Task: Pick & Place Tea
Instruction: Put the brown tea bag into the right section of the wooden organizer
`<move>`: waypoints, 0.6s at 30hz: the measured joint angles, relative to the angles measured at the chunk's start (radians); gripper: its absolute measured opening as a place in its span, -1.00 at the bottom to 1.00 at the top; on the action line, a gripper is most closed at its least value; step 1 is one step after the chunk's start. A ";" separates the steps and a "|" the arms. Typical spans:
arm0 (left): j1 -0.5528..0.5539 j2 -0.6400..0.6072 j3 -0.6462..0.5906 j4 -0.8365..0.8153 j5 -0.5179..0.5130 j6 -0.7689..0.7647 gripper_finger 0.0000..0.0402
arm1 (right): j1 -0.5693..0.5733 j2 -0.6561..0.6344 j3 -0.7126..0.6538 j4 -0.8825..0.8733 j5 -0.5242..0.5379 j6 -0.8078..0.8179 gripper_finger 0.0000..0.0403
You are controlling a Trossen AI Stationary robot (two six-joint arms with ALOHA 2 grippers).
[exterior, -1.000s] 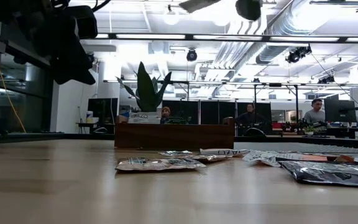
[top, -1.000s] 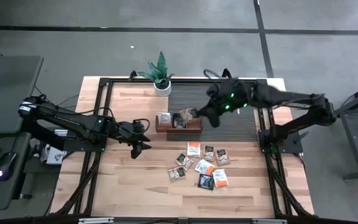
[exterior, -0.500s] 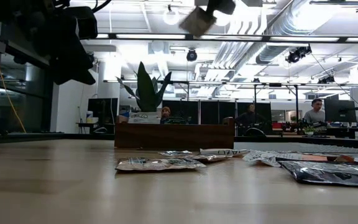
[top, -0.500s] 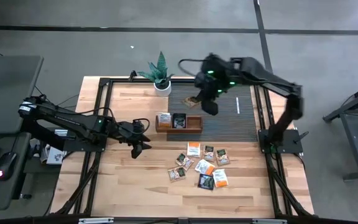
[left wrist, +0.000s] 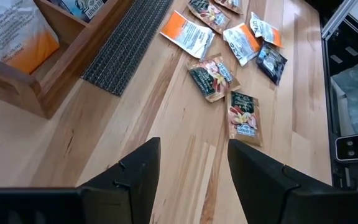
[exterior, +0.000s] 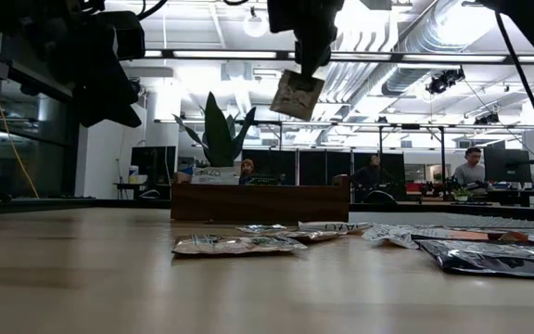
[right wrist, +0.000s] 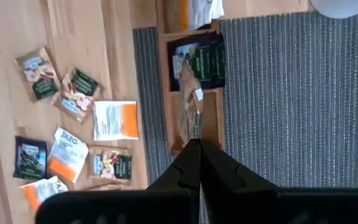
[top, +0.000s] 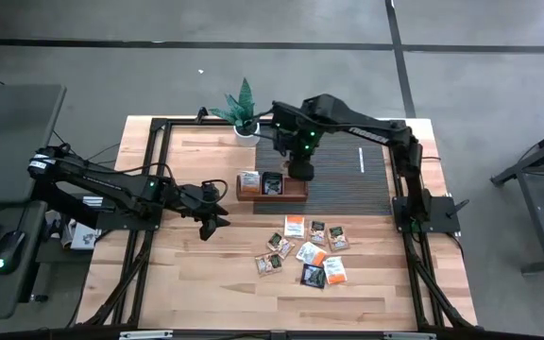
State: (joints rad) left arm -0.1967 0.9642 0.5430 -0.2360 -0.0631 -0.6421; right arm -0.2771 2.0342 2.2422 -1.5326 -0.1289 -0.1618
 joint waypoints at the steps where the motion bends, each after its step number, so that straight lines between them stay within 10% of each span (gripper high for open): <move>1: 0.000 0.000 0.000 0.000 0.000 -0.002 -0.08 | 0.000 0.000 -0.001 -0.001 0.009 -0.003 -1.00; 18: 0.000 0.000 0.000 -0.003 -0.003 -0.017 -0.08 | -0.016 0.103 -0.001 -0.033 0.072 -0.079 -1.00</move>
State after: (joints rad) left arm -0.1967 0.9646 0.5430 -0.2394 -0.0658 -0.6588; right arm -0.2933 2.1368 2.2414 -1.5652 -0.0568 -0.2413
